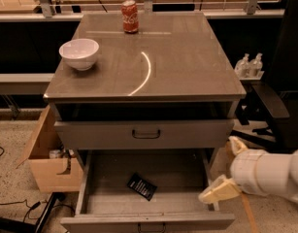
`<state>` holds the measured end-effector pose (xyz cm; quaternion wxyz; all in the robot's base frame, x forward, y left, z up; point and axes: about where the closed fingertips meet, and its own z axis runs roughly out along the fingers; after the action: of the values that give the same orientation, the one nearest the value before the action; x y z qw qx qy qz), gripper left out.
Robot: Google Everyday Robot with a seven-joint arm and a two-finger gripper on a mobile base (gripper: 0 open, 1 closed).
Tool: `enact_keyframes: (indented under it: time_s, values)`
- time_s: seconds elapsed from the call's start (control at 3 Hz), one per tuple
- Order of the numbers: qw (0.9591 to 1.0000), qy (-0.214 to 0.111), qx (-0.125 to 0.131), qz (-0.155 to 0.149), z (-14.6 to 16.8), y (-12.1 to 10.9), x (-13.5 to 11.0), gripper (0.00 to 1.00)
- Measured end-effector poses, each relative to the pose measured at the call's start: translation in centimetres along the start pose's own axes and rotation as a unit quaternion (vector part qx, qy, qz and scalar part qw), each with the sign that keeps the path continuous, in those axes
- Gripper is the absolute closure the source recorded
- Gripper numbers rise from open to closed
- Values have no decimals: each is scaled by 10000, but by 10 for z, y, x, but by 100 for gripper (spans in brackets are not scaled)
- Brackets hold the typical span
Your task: Pick rxbar blueberry from middle drawer and place on counter
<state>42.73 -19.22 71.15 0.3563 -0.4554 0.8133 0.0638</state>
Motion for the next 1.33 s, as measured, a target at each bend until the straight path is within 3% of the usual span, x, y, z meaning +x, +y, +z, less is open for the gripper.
enact_keyframes:
  time_s: [0.33,1.0,1.33]
  values:
    - [9997,-180,-46,150,63,15,-5,0]
    - [9983,-453,-171,329,160,39,-17,0]
    - [9960,-584,-623,276,241,80,-29,0]
